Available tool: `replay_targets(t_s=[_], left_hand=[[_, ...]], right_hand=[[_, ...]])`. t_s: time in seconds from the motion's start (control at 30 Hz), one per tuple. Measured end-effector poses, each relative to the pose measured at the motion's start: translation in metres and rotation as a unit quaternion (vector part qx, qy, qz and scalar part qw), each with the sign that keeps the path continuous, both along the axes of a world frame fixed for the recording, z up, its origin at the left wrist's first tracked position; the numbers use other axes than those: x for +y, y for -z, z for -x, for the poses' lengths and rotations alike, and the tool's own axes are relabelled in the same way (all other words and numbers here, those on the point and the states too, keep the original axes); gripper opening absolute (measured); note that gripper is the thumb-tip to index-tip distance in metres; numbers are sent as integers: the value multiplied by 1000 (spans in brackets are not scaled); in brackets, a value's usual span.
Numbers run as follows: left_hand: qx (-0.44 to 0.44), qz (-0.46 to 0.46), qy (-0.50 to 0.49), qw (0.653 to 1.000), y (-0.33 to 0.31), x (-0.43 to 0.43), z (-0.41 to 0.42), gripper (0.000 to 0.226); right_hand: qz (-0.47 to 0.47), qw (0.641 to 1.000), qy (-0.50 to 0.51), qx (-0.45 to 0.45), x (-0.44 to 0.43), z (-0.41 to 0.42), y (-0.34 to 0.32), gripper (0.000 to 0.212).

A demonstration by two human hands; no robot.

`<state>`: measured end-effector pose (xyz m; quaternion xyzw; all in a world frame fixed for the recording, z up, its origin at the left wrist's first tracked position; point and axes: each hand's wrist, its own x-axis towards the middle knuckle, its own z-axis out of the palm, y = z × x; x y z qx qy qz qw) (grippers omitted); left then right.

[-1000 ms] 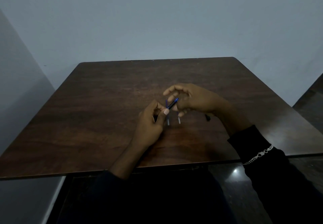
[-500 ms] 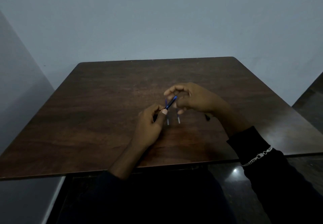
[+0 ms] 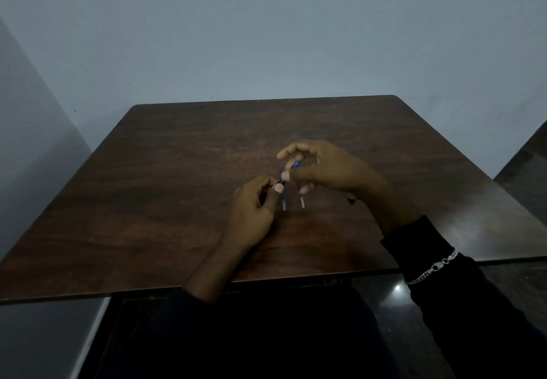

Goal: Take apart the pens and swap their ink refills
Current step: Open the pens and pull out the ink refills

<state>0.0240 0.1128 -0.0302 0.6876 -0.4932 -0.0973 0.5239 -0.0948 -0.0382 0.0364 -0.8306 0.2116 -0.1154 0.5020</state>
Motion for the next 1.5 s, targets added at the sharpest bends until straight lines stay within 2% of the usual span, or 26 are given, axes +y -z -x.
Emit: replay_targets(t_s=[0.1, 0.2, 0.27, 0.33, 0.4, 0.57, 0.8, 1.07, 1.23, 1.5], left_hand=[[-8, -1, -2, 1000, 1, 0, 0, 19], [-14, 4, -1, 1000, 2, 0, -1, 19], [-12, 6, -1, 1000, 2, 0, -1, 19], [-12, 5, -1, 1000, 3, -1, -2, 20], [-9, 11, -1, 1000, 3, -1, -2, 19], [-6, 14, 5, 1000, 5, -1, -3, 18], [-3, 23, -1, 1000, 7, -3, -5, 15], [-4, 39, 3, 999, 10, -5, -8, 14], [-3, 47, 7, 999, 11, -6, -8, 14], [0, 56, 4, 998, 13, -7, -8, 18]], right_hand=[[29, 998, 57, -28, 3, -4, 7, 26], [34, 997, 42, -56, 3, -2, 11, 13], [34, 997, 22, -61, 2, 0, 10, 23], [-12, 998, 7, -64, 1, 1, 9, 43], [-57, 996, 24, -65, 3, -1, 12, 50], [-109, 984, 127, -53, 9, -5, 23, 35], [-145, 978, 111, -98, 11, -4, 21, 6], [-131, 974, 127, -133, 8, 4, 10, 9], [-157, 963, 145, -165, 0, 11, 6, 11], [-164, 946, 197, -197, -19, 29, 0, 24]])
